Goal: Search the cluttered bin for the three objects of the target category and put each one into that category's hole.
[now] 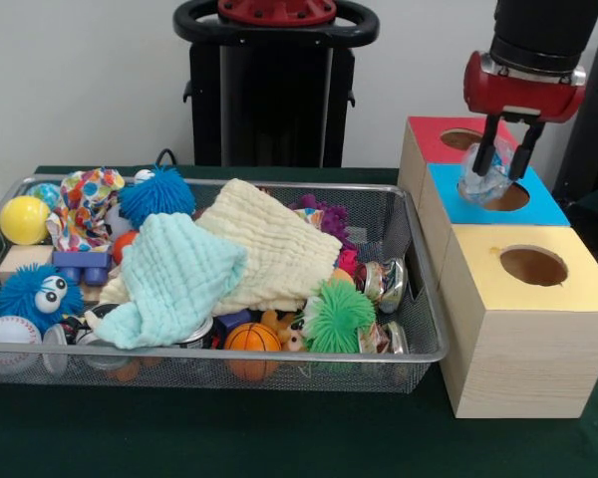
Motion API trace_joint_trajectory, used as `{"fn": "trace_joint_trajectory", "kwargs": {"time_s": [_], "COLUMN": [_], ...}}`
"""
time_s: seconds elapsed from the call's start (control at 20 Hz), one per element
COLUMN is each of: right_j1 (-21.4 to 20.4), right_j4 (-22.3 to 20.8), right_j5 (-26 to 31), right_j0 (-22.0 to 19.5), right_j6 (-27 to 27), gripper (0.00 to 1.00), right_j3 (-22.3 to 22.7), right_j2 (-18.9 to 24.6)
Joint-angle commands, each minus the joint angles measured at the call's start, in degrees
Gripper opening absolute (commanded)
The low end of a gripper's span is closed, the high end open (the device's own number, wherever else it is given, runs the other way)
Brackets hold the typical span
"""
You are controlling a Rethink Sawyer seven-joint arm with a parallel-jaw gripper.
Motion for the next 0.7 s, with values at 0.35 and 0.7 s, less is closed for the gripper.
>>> {"fn": "trace_joint_trajectory", "kwargs": {"time_s": [0.35,0.7], "right_j1": [6.43,8.93], "right_j4": [2.30,-0.02], "right_j5": [-9.06,-16.43], "right_j0": [-3.84,-7.43], "right_j6": [10.61,6.87], "gripper": [0.00,0.00], "right_j3": [4.78,7.74], "right_j2": [1.72,3.22]}}
